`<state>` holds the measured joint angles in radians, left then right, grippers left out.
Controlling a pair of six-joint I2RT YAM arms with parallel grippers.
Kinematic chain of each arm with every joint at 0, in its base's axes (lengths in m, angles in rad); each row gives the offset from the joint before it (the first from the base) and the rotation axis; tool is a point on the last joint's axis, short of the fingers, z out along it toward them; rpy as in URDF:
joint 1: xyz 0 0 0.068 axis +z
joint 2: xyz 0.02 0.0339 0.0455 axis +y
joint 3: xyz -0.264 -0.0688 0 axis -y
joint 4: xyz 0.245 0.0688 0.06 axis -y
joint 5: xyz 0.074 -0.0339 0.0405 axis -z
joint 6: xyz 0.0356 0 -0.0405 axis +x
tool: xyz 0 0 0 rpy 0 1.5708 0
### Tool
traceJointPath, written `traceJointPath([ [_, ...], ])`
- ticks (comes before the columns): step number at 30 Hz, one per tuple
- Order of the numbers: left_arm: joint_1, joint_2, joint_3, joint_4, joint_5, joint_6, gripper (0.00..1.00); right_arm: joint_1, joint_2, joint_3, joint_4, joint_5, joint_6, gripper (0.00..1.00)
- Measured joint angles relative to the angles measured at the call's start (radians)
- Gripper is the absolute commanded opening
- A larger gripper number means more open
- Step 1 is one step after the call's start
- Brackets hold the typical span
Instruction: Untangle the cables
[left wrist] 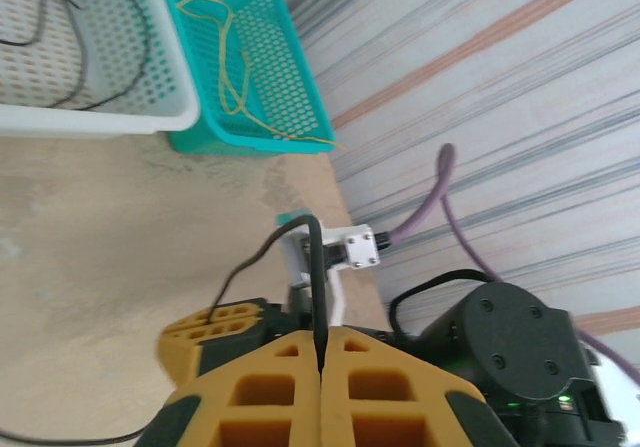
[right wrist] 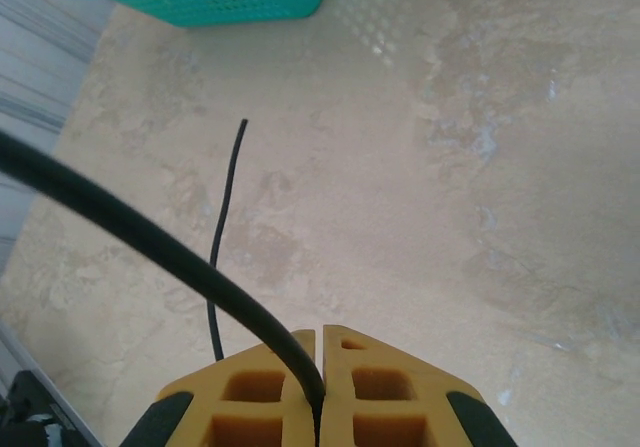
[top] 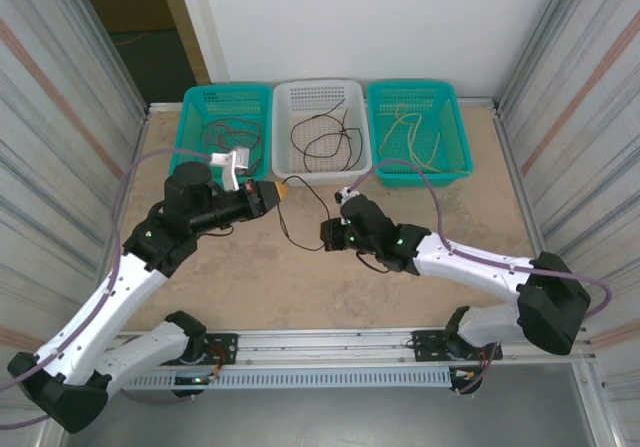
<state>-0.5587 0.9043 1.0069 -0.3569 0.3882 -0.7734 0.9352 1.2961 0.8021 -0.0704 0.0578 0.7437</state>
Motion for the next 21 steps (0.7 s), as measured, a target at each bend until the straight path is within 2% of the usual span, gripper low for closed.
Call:
traceJointPath([
  [10, 0.0, -0.023, 0.108, -0.353, -0.23, 0.412, 0.0, 0.03, -0.095, 0.177, -0.342, 0.156, -0.126, 0.0],
  [19, -0.058, -0.053, 0.099, -0.422, -0.285, 0.587, 0.01, 0.066, -0.086, 0.37, -0.597, 0.245, -0.231, 0.0],
  [20, -0.061, -0.051, 0.096, -0.426, -0.29, 0.596, 0.11, 0.071, -0.076, 0.394, -0.623, 0.26, -0.237, 0.0],
  [21, -0.064, -0.05, 0.093, -0.431, -0.303, 0.603, 0.28, 0.075, -0.064, 0.418, -0.645, 0.269, -0.244, 0.0],
])
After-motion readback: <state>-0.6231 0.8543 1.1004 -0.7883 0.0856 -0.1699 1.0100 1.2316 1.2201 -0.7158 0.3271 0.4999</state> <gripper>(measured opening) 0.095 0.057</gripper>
